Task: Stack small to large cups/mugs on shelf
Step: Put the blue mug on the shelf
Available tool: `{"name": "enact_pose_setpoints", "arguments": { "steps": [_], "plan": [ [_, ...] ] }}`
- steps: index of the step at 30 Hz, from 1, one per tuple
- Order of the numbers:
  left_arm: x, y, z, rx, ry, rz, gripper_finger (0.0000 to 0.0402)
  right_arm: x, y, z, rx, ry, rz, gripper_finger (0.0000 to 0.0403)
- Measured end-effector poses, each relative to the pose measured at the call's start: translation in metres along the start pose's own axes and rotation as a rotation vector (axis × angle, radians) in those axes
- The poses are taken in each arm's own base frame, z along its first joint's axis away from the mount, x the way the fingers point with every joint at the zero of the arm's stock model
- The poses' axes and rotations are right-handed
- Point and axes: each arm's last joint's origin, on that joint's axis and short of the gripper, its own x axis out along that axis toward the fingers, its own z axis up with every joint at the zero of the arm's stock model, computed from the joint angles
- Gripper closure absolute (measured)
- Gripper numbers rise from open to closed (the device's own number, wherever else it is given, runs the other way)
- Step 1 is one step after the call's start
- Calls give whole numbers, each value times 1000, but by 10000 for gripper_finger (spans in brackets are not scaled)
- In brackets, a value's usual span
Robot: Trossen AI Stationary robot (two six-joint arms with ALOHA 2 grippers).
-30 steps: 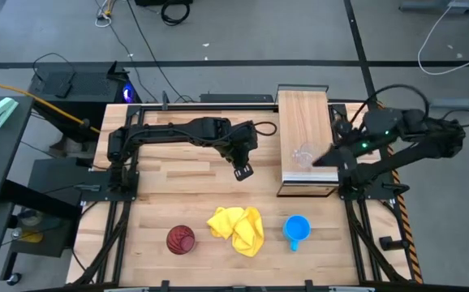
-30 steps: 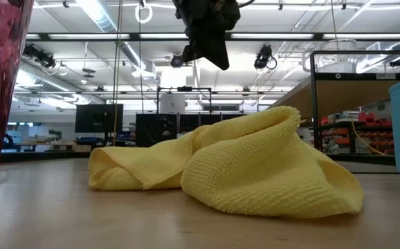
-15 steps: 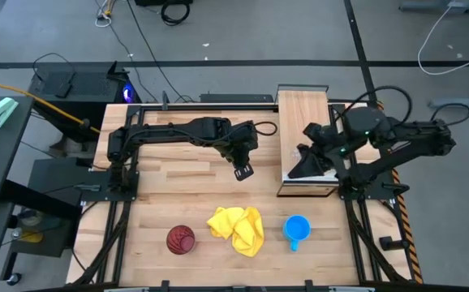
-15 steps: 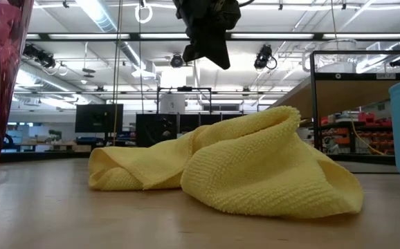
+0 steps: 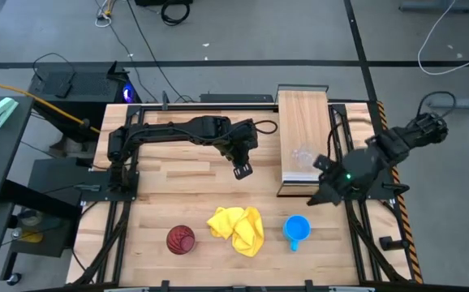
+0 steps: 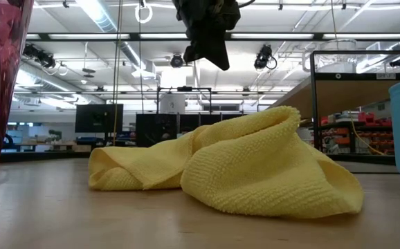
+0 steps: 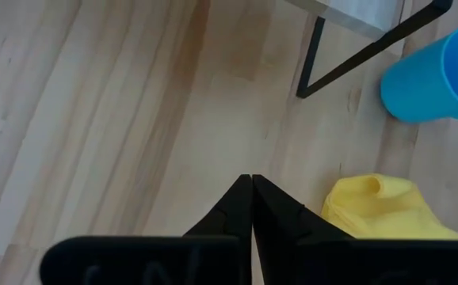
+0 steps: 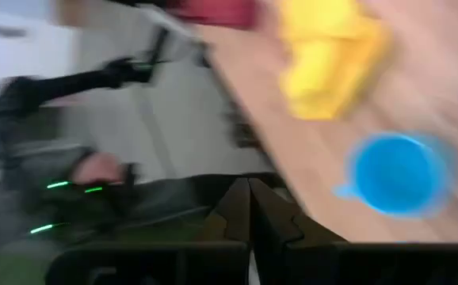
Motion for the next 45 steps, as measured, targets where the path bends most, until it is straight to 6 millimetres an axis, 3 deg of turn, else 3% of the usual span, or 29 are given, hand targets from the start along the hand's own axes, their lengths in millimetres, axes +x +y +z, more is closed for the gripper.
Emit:
{"name": "enact_pose_setpoints", "arguments": {
  "steps": [8,17,23,33,45],
  "plan": [
    [0,3,-2,4,23,9,376,25,-27,-38,59,20,-504,397],
    [0,8,-2,11,31,16,384,81,-28,-53,13,12,-722,391],
    [-1,11,-4,1,63,26,388,108,-30,-56,-22,-37,-792,368],
    [-2,8,-19,40,207,49,377,132,-31,-57,-61,-30,-807,319],
    [-5,10,-27,57,290,101,388,152,-49,-59,-154,19,-849,328]
  ]
}}
